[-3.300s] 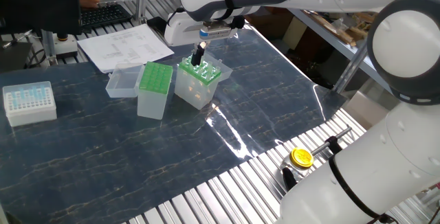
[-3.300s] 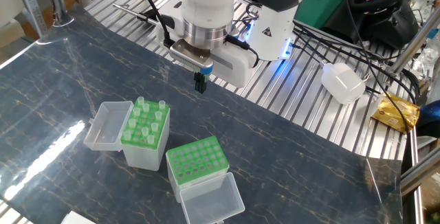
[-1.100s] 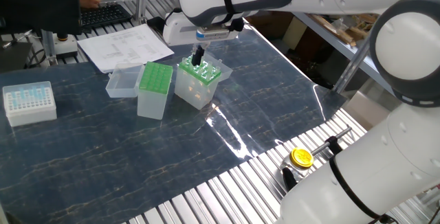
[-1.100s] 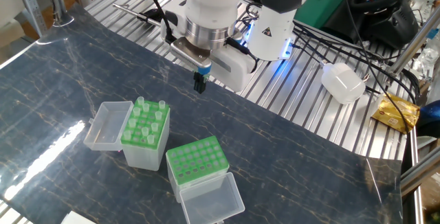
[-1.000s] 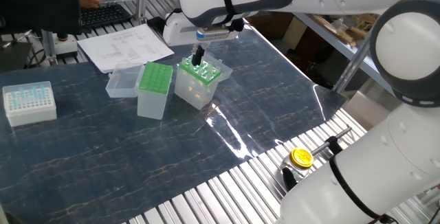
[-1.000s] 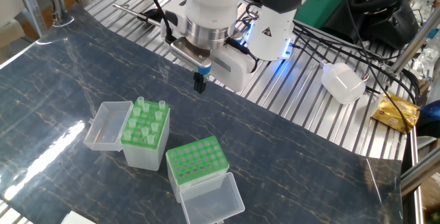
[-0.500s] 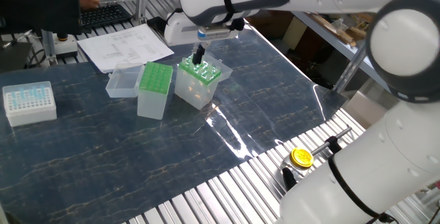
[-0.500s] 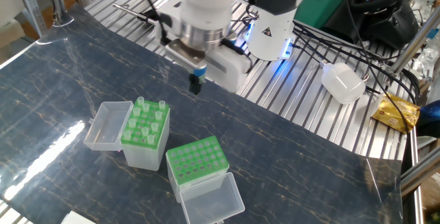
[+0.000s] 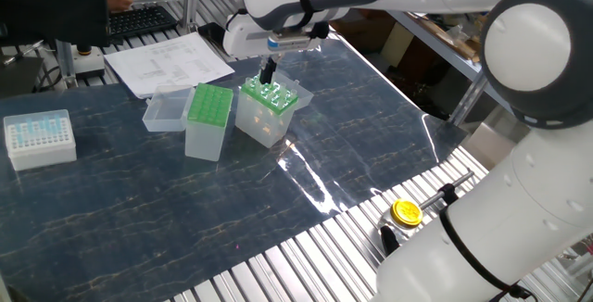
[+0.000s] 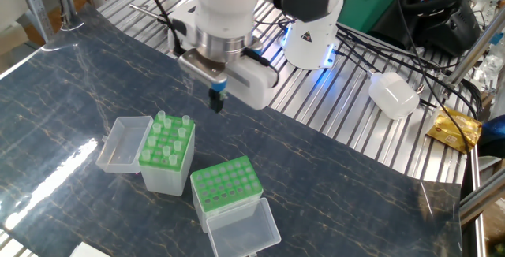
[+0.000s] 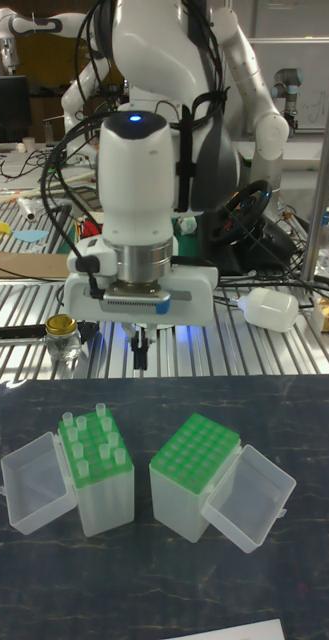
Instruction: Transfer all large pipette tips from one holder to another
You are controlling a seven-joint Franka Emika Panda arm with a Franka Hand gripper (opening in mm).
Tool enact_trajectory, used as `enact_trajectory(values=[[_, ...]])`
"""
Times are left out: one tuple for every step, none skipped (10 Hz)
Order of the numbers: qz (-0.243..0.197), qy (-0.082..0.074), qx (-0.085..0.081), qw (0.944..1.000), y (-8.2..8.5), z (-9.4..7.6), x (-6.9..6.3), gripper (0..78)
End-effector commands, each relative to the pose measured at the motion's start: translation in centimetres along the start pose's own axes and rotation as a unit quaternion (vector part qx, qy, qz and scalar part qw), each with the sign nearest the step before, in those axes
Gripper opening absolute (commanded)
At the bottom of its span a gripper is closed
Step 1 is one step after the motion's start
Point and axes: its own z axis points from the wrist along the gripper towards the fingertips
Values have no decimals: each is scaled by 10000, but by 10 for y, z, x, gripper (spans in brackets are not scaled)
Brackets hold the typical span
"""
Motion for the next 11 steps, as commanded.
enact_trajectory(values=[[-16,-137,-57,9999,-6,4,-9,0],[-18,-134,-66,9999,-6,4,-9,0],[-13,-143,-65,9999,-6,5,-8,0],[-3,-144,-60,9999,-6,5,-8,0],[-4,-144,-58,9999,-6,5,-8,0],[26,-136,-59,9999,-6,5,-8,0],[111,-131,-58,9998,-6,5,-8,0],[196,-148,-42,9997,-6,5,-8,0],[486,-175,-14,9987,-6,5,-8,0],[689,-171,-3,9975,-6,5,-8,0],[902,-179,4,9958,-6,5,-8,0]])
